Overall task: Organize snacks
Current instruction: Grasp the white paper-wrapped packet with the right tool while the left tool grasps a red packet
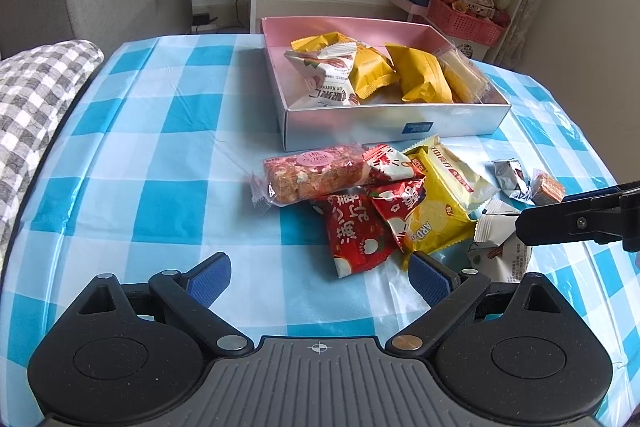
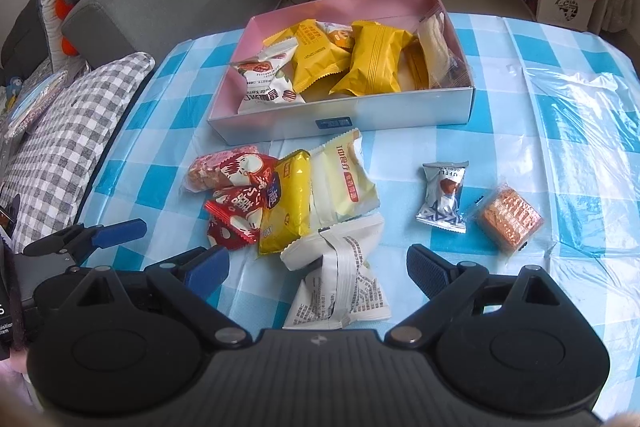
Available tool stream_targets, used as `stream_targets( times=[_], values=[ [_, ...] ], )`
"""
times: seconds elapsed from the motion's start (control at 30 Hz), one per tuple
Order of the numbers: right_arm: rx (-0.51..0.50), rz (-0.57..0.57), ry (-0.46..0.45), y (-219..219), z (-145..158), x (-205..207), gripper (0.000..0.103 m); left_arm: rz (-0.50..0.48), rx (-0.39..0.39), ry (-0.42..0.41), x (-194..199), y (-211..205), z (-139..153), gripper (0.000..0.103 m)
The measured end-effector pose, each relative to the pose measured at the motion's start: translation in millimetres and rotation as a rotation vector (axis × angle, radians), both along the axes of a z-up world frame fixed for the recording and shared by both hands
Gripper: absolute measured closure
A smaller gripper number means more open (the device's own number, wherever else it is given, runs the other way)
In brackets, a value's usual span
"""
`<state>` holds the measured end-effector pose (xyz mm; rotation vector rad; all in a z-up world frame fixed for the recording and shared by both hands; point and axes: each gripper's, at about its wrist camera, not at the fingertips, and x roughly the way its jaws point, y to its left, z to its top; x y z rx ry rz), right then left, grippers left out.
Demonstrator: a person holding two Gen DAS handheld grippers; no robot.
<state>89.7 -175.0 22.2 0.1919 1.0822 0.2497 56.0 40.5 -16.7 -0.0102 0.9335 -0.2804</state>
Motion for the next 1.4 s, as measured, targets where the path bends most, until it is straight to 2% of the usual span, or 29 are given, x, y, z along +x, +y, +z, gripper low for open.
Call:
stream_targets(
  times=[0.3,0.4,0.53,0.63,0.83,1.0,1.1,1.23,1.4],
  values=[
    [-0.012,0.014,0.045,3,-15,-2,0.013,-0.027,-0.052,-0.025,4,8,-7,0.007],
    [-0.014,0.019,0.056,3,-21,-1,0.019,-0.054,-0.065,-0.038,7,3,-8,0.008],
    [-0.012,0.024,0.076,2,-31,3,0.031,-0.113,-0.079,-0.049,10,-8,-8,0.01],
    [-0.027,0.032,0.091,2,-38,6,0.046,-0.134,-0.075,-0.064,13,-15,-9,0.014],
    [-0.037,0.045,0.082,-1,-37,9,0.057,-0.14,-0.093,-0.113,20,-26,-2,0.034],
    [-0.03,0.05,0.07,-7,-32,8,0.065,-0.162,-0.113,-0.101,30,-34,-1,0.058],
    [-0.022,0.049,0.063,-11,-30,8,0.069,-0.158,-0.11,-0.085,37,-38,-3,0.062],
    [-0.02,0.05,0.065,-15,-30,10,0.069,-0.146,-0.094,-0.044,45,-44,-8,0.064],
    [-0.001,0.09,0.086,-21,-32,10,0.067,-0.082,-0.087,-0.009,51,-46,-11,0.066]
  ],
)
